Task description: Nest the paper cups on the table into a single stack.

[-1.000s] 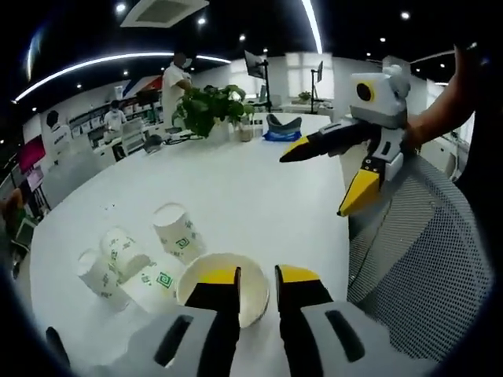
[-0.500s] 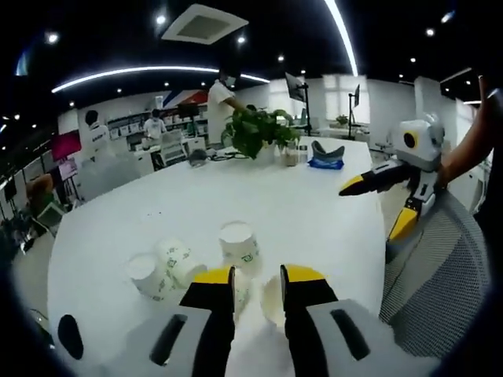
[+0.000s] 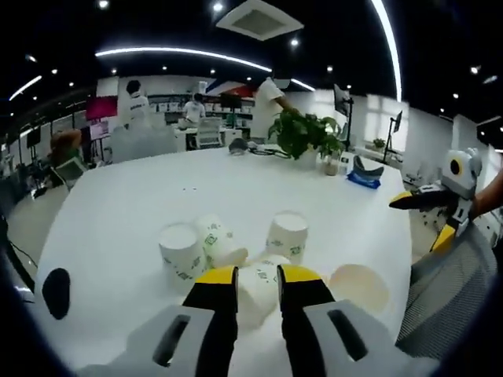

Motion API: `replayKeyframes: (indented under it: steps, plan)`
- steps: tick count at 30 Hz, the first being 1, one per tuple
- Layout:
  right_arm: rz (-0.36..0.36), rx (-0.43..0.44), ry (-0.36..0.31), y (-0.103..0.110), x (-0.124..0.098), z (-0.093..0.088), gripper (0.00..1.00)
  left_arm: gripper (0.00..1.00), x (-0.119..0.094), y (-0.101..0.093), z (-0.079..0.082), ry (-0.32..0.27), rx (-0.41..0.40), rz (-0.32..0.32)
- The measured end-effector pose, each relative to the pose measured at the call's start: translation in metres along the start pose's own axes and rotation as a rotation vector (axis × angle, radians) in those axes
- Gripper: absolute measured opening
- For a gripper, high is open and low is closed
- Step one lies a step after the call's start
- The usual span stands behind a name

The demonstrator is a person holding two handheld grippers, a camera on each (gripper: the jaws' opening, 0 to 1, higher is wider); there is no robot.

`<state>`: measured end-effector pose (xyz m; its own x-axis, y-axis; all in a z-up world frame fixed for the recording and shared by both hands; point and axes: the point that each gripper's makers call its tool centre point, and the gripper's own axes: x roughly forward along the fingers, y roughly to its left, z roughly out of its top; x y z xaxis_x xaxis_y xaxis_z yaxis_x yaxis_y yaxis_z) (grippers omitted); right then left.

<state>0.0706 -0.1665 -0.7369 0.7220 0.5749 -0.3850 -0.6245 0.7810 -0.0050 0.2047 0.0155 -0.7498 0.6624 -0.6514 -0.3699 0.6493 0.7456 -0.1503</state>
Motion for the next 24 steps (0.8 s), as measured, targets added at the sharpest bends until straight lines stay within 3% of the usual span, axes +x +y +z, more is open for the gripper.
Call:
replayKeyframes:
  steps: [9, 21, 24]
  plan:
    - [-0.003, 0.004, 0.001, -0.001, 0.0, 0.0, 0.75, 0.15, 0.01, 0.003, -0.01, -0.023, -0.201, 0.029]
    - [0.004, 0.005, 0.002, 0.001, 0.0, 0.0, 0.75, 0.14, 0.017, 0.021, -0.034, -0.092, -0.585, 0.119]
    - [0.007, 0.004, 0.004, 0.001, 0.0, -0.001, 0.75, 0.14, 0.016, 0.018, -0.029, -0.129, -0.666, 0.107]
